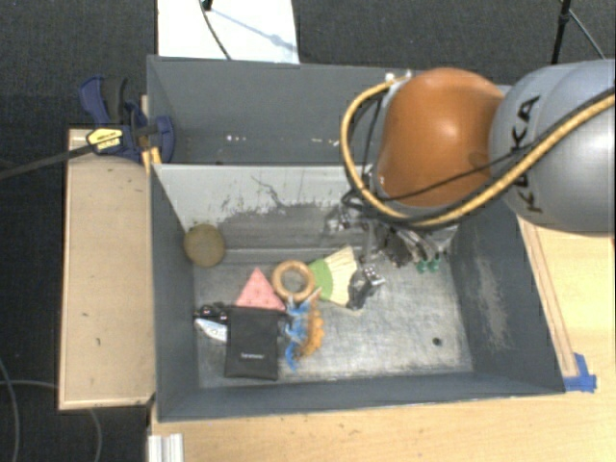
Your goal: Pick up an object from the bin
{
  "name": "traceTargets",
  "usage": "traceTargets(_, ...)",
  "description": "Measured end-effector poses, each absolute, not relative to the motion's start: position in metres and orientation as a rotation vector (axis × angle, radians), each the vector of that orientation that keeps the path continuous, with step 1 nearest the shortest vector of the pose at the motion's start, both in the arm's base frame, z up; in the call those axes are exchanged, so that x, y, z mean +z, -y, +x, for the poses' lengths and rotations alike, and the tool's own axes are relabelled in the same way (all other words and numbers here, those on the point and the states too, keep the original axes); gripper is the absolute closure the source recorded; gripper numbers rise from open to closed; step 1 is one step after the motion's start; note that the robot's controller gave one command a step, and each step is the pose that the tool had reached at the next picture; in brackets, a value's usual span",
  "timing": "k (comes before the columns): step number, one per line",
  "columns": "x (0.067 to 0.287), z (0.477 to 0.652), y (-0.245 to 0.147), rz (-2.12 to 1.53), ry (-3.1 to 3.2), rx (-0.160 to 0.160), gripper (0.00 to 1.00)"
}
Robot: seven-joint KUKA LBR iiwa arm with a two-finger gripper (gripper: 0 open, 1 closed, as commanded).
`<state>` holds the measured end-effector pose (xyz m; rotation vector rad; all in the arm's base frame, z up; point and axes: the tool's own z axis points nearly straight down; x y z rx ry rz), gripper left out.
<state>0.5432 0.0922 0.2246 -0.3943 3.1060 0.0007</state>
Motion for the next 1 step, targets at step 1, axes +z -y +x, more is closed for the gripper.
traceTargets(1, 0.0791, 0.5390, -0.0867, -0.680, -3.046, -0.005, 1.00)
